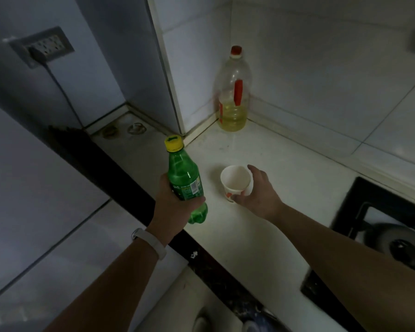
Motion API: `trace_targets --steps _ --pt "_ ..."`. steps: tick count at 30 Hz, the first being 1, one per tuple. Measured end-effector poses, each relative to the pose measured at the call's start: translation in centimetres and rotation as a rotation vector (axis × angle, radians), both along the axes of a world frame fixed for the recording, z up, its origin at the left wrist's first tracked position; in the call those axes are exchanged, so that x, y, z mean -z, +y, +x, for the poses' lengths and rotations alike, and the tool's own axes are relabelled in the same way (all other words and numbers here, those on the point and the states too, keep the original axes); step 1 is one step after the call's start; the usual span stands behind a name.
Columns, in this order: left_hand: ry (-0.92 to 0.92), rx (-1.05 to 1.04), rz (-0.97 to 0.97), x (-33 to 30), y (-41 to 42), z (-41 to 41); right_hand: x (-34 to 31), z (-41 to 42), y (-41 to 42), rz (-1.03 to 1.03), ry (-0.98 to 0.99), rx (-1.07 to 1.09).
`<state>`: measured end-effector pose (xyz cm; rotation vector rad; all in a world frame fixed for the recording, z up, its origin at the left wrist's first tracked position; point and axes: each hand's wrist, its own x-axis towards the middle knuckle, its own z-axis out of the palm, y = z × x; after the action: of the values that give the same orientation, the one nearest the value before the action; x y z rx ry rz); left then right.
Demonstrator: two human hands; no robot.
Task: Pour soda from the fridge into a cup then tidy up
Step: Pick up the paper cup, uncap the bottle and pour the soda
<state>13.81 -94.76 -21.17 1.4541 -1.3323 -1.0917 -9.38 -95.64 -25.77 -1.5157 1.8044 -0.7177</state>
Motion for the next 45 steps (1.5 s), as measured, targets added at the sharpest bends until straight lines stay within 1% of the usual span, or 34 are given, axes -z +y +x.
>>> trace_targets --steps 12,23,29,36,41,45 --pt "0.016 0.053 0.032 2.6 -2.1 0.1 3.2 1.1 -2.9 0.025 0.034 0.068" --pt "-0.003 0.099 0.035 1.7 -2.4 0.4 2.7 1.5 -2.6 -0.011 0.015 0.101" --pt "-0.005 0.133 0.02 0.2 -2.2 0.7 -0.2 1.4 -1.3 -0.074 0.005 0.124" --pt "-0.015 0.201 -0.019 -2.8 -1.6 1.2 -5.6 1.1 2.0 -0.187 0.005 0.155" --pt "0.009 0.286 -0.066 -5.2 -0.9 1.0 -9.3 1.4 5.2 -0.238 0.001 0.229" --pt "0.035 0.334 -0.072 -6.4 -0.4 0.4 -11.4 1.5 7.8 -0.236 -0.013 0.277"
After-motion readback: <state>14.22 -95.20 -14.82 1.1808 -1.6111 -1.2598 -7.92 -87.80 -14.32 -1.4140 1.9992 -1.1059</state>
